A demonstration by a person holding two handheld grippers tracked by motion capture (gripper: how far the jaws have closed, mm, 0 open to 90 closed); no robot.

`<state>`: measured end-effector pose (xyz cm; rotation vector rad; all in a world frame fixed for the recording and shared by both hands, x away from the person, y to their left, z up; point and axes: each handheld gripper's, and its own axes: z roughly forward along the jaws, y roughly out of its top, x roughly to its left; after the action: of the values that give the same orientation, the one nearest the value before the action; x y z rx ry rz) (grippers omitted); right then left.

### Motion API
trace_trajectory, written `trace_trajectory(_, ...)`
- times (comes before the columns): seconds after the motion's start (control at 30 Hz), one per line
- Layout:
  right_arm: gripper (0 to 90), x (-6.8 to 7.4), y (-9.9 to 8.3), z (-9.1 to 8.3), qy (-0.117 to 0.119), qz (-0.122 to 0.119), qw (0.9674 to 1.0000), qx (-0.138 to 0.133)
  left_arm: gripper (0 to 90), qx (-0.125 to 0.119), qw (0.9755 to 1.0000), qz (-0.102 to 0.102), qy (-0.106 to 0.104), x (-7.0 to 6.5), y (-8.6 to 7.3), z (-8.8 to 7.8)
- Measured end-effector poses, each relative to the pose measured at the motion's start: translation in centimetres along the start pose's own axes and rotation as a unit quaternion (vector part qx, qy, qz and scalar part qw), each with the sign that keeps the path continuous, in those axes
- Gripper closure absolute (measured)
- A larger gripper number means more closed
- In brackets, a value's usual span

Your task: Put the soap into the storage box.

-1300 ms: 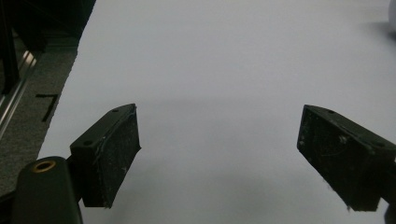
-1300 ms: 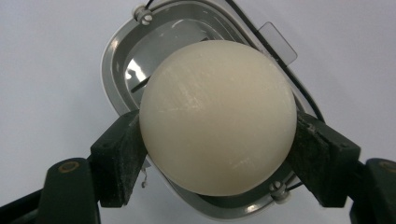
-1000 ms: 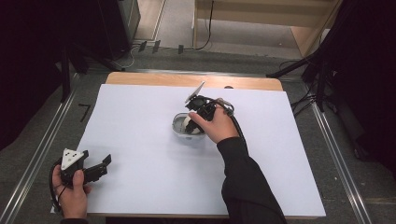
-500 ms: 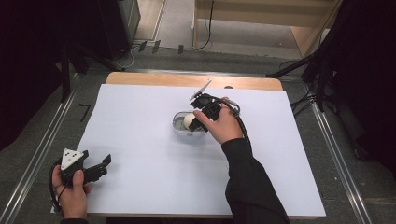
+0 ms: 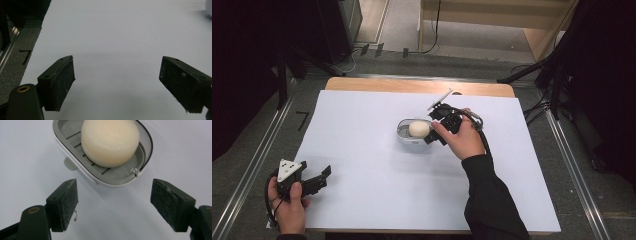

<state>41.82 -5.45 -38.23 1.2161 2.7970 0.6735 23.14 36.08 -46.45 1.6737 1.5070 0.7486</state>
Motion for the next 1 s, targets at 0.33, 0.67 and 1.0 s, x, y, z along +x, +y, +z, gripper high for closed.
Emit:
trace_trajectory(0.33, 19.6, -0.8, -2.4, -0.5, -0.006, 0.010, 0.9999, -0.009, 14.1, 0.001, 1.0000, 0.000, 0.001, 0.0, 0.0, 0.0)
trace_trajectory(0.67, 18.9, -1.8, -5.1, -0.5, -0.008, 0.024, 0.9996, -0.014, 14.1, 0.001, 1.0000, 0.003, 0.001, 0.0, 0.0, 0.0)
trace_trajectory(1.0, 18.9, -2.9, -8.0, -0.5, -0.010, 0.037, 0.9988, -0.030, 14.1, 0.001, 1.0000, 0.004, 0.002, -0.1, 0.0, 0.0)
